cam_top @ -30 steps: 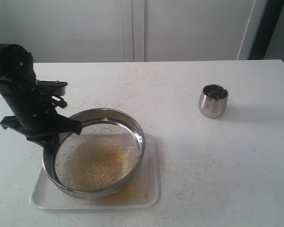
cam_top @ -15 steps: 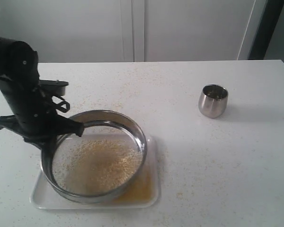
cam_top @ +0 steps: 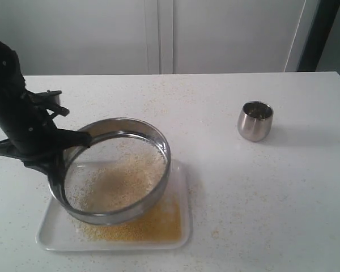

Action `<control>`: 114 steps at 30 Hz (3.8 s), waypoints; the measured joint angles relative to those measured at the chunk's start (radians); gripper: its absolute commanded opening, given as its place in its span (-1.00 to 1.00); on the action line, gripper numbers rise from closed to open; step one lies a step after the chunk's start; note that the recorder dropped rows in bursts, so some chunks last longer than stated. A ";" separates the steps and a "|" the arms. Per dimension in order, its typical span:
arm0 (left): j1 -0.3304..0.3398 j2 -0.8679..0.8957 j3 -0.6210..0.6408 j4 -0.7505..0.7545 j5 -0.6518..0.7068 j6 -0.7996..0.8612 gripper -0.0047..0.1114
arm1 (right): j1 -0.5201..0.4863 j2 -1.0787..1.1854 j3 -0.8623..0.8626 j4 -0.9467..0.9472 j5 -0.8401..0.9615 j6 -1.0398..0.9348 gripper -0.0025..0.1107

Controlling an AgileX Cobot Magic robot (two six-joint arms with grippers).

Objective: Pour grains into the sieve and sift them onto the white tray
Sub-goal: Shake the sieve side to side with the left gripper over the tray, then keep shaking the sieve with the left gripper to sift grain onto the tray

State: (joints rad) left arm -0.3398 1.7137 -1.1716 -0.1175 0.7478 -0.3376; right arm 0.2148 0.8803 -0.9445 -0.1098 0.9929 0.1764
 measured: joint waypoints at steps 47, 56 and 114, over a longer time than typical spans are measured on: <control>0.013 0.000 0.049 -0.144 -0.059 0.236 -0.92 | 0.000 0.000 0.000 0.000 0.000 0.000 -0.96; 0.047 0.000 0.086 -0.149 -0.111 0.188 -0.92 | 0.000 0.000 0.000 0.000 0.000 0.000 -0.96; 0.026 -0.011 0.069 0.060 -0.007 -0.044 -0.92 | 0.000 0.000 0.000 0.000 0.000 0.019 -0.96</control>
State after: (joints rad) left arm -0.3138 1.7029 -1.1025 -0.0578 0.7408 -0.3816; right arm 0.2148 0.8803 -0.9445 -0.1098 0.9929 0.1951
